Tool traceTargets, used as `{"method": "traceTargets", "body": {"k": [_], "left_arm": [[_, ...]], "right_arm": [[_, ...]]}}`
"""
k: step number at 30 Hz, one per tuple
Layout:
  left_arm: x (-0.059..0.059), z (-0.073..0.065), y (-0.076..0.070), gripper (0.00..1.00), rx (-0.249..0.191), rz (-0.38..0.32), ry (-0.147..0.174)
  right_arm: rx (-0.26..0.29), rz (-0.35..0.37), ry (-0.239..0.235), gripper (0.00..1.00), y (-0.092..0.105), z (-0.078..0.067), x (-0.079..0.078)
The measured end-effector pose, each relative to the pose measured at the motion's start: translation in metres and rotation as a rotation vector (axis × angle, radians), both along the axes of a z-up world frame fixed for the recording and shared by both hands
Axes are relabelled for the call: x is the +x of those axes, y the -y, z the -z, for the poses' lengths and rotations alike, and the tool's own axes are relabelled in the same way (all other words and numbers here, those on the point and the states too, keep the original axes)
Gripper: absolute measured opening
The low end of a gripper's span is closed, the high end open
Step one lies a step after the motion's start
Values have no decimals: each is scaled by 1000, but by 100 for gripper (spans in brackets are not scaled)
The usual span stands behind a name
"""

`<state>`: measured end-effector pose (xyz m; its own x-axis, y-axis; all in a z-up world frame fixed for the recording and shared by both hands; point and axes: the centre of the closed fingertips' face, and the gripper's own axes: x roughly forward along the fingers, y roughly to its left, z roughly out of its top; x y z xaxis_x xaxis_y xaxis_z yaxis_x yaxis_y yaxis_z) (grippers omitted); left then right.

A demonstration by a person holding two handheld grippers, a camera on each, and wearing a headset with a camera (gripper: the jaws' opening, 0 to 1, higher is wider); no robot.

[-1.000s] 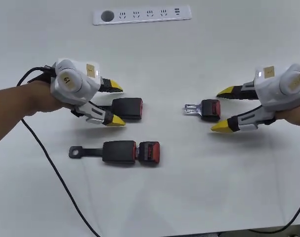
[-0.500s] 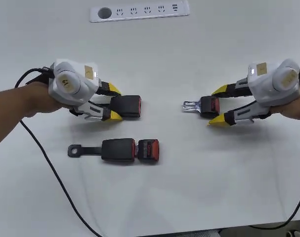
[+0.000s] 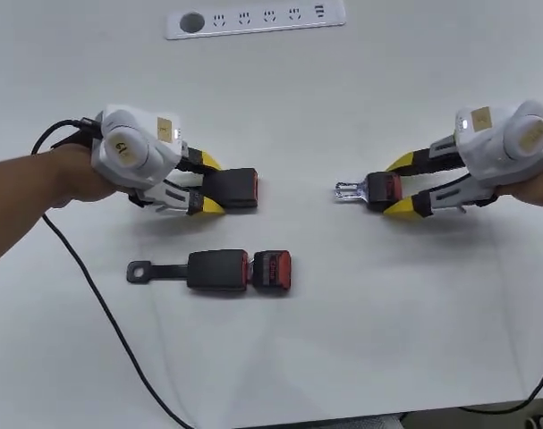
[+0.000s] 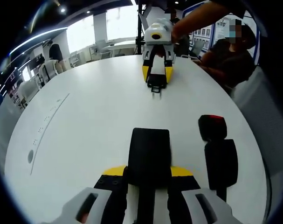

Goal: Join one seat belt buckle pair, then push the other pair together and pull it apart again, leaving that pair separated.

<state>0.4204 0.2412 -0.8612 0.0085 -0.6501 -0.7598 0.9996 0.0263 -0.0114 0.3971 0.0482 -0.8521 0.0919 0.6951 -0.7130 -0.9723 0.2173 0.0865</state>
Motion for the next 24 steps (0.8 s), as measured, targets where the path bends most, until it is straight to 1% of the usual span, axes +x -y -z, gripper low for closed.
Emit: {"method": "traceTargets", "body": {"k": [1, 6, 14, 19, 24], "left_arm": [[0, -1, -1, 34, 0, -2, -1], [0, -2, -2, 34, 1, -10, -2], [0, -5, -4, 34, 17, 0, -2], [0, -7, -6, 34, 16, -5, -6], [0, -7, -8, 34, 18, -5, -5]], "right_arm": [[4, 7, -6, 34, 0, 0, 0], [7, 6, -7, 34, -2, 0, -1], [24, -2, 1, 34, -18, 0, -1], [30, 0, 1, 34, -26, 0, 0], [34, 3, 5, 34, -38, 0, 2]]}}
